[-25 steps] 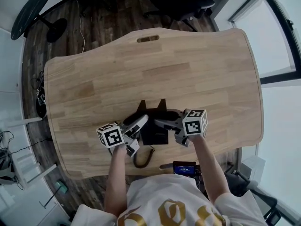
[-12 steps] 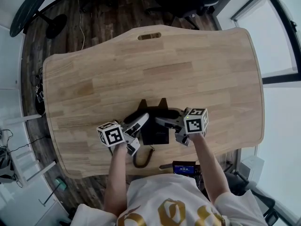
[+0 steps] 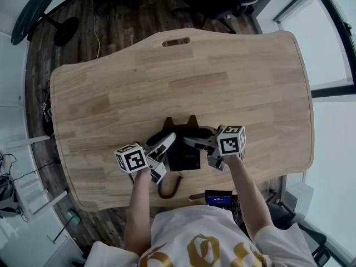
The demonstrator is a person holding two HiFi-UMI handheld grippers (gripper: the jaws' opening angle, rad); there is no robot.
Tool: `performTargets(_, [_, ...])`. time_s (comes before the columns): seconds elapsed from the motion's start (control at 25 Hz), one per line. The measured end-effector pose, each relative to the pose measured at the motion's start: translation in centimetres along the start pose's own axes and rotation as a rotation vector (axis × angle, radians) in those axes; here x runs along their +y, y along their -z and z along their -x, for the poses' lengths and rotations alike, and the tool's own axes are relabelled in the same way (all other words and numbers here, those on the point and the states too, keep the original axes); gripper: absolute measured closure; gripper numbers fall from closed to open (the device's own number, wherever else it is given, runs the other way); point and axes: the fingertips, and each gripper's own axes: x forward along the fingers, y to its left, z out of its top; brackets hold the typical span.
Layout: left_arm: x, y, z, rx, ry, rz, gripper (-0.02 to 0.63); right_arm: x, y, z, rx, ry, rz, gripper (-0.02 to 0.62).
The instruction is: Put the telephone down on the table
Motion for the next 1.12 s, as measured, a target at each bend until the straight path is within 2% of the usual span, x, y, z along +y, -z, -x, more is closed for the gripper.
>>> performTargets(0.8, [0.31,0.11,-0.38,0.031,0.003,-0.001,0.373,-0.63,0.02,0.14,-0.016,-0.007,-0.007,0.419])
performTargets(1.12, [0.18,0.04,-0.43,0.024,-0.011,-0.008,0.37,-0.71,0.0,0.34,-0.028,0.026,-0.009,0.411])
